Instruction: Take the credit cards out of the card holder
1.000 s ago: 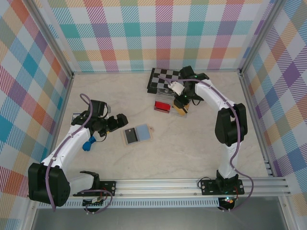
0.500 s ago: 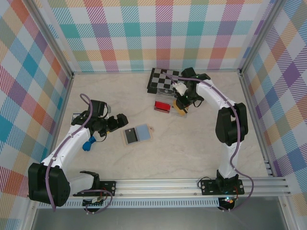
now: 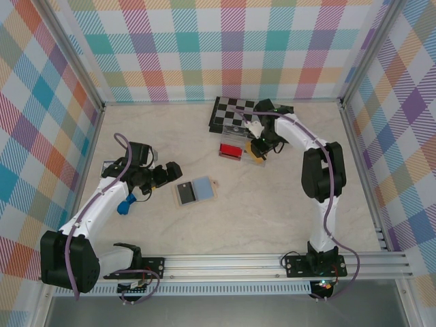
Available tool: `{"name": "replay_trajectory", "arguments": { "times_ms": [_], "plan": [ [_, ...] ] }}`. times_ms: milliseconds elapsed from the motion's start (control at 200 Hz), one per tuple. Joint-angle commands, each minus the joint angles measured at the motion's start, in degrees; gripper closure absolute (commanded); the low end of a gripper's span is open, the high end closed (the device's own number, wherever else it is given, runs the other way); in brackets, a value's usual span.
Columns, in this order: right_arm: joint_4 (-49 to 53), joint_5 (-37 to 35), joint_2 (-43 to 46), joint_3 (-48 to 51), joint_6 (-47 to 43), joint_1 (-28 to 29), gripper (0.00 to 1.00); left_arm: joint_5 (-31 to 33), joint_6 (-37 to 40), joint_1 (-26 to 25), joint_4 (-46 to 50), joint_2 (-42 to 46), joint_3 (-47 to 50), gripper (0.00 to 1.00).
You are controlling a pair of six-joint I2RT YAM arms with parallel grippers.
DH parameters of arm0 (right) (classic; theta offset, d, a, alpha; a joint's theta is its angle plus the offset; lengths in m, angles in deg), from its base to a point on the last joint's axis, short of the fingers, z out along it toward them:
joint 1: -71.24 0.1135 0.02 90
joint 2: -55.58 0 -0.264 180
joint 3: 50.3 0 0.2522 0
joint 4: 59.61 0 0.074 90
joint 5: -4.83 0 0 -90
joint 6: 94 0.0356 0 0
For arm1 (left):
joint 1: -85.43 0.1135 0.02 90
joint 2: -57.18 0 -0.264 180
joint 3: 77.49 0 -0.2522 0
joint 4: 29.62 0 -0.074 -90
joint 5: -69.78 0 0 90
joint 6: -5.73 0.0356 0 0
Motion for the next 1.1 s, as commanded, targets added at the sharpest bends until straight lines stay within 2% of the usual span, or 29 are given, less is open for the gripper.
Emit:
{"name": "replay_trajectory", "arguments": {
  "times_ms": [0,510,925,1095],
  "plan": [
    [0.7,0.1,-1.8,-1.9,-1.6,-0.2,0.64,-0.9,0.5,0.5,-0.4,-0.4,-0.7,0.00],
    [-2.6,3.8,-0.9,0.5,-5.9,0.1,0.71,-1.0,0.6,0.6,-0.5,-0.6,-0.7,0.00],
    [-10.7,1.5,3.4,7.3,-8.8,1.0,0.72,-1.5,0.5,0.5,-0.6,-0.7,-0.8,0.00],
    [-12.4,1.3,4.4,8.3,-9.4,1.2,0.78,-1.6,0.5,0.5,-0.5,-0.6,-0.8,0.00]
  ]
}}
